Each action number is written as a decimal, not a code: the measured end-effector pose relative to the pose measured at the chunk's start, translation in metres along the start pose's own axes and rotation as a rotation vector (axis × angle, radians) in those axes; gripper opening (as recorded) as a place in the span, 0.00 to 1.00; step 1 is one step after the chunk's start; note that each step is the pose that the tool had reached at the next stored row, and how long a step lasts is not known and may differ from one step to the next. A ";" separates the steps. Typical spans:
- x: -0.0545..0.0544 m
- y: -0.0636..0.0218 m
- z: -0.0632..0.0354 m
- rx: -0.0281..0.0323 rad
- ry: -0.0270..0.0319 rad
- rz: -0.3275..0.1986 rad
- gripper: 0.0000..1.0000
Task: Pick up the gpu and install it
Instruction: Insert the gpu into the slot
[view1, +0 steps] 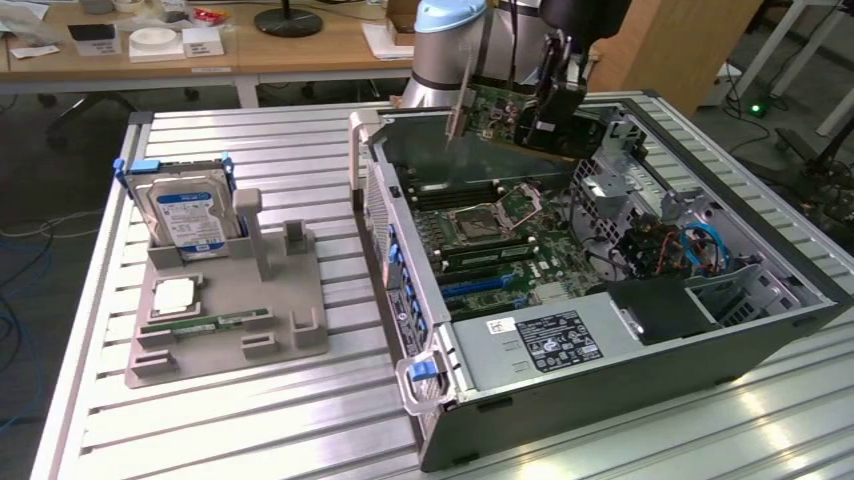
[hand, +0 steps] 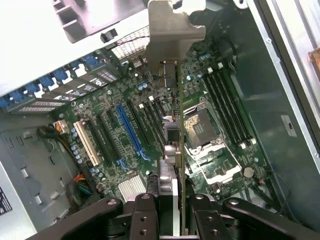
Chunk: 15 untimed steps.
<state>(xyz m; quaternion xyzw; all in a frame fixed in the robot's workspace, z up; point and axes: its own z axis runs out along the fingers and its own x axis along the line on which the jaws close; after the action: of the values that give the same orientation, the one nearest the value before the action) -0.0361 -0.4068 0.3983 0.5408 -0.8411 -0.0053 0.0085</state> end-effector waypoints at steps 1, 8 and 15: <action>0.000 0.0000 0.0003 0.0002 0.0003 -0.018 0.29; 0.000 -0.0001 0.0028 0.0061 0.0002 -0.135 0.29; 0.000 0.0000 0.0053 0.0132 0.0003 -0.257 0.29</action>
<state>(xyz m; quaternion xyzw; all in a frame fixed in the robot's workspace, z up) -0.0362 -0.4068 0.3930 0.6443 -0.7648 -0.0007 0.0043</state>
